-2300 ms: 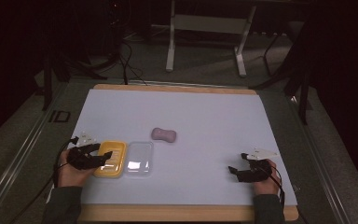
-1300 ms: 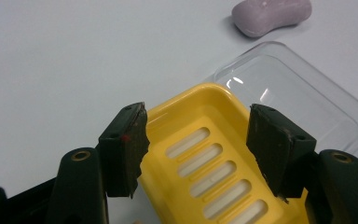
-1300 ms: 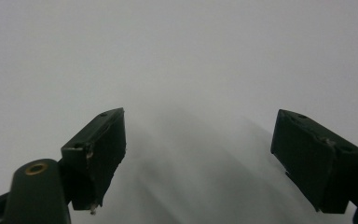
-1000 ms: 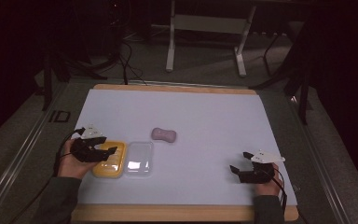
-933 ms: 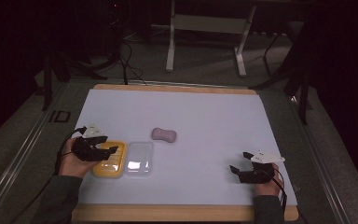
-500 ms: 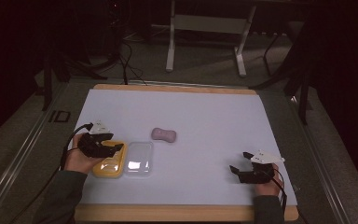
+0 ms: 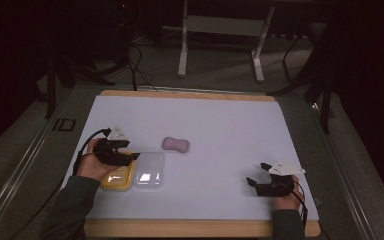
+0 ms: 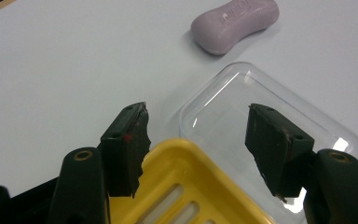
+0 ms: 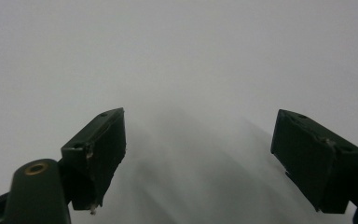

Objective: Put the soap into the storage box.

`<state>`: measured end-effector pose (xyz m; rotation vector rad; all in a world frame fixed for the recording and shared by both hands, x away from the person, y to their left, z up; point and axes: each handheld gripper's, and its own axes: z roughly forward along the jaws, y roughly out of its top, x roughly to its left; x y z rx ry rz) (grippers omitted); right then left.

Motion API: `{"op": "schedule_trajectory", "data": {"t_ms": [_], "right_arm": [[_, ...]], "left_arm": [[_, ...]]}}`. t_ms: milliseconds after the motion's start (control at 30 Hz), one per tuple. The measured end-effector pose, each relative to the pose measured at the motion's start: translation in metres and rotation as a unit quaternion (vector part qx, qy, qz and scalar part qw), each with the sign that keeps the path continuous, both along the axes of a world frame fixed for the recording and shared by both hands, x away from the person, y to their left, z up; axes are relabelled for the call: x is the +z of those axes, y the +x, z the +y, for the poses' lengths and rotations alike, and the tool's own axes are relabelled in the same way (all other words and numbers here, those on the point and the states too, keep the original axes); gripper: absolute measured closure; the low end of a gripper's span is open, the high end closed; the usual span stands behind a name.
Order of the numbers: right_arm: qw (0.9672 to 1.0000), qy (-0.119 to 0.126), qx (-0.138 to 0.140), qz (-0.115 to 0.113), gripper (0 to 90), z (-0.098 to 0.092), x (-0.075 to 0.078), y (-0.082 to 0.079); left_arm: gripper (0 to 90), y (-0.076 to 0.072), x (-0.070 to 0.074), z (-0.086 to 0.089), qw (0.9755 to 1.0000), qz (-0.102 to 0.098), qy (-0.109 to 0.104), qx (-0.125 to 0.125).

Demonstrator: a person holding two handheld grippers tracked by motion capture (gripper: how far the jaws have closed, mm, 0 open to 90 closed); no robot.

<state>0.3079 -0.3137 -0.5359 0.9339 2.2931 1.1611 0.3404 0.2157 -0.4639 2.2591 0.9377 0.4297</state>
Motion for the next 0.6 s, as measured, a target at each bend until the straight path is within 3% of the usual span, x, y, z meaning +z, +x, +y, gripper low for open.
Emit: {"op": "schedule_trajectory", "data": {"t_ms": [600], "right_arm": [[1.0, -0.001, 0.001, 0.001, 17.6, 0.0, 0.0, 0.0]], "left_arm": [[40.2, 0.013, 0.004, -0.009, 0.9998, 0.011, 0.006, -0.016]]}}
